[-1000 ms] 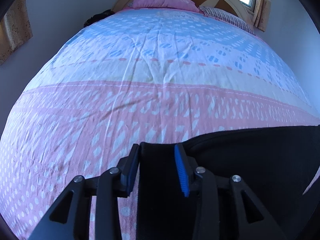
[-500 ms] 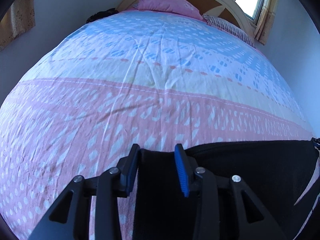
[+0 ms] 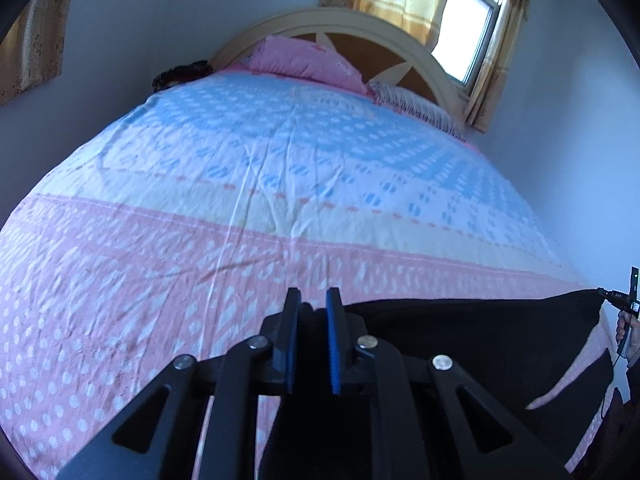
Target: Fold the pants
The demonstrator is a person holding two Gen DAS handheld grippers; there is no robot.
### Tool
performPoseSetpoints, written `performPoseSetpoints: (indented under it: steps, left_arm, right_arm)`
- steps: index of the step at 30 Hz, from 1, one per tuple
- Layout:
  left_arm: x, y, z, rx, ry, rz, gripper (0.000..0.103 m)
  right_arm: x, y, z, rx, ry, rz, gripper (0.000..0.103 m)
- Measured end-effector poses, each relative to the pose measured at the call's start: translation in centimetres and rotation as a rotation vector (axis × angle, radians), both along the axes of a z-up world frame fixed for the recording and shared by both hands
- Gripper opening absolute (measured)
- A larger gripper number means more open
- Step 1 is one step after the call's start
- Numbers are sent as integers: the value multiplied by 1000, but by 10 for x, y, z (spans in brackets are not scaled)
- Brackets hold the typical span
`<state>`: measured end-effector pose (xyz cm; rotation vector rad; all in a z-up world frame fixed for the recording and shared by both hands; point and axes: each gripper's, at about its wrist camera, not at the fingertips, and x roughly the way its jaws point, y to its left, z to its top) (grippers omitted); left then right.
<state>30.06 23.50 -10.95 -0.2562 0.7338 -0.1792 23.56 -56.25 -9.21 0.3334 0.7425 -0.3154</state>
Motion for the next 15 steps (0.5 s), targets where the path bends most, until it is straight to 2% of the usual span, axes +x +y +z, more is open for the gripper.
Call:
performPoseSetpoints:
  steps: [8,15]
  left_arm:
    - [-53,9,23,-58,-94,-29,13]
    - [-115,24,17,-102,-152,-58,13]
  right_arm:
    - [-74,15,23,-4,-108,-13,7]
    - [-152,19,15,23,-139,-38,6]
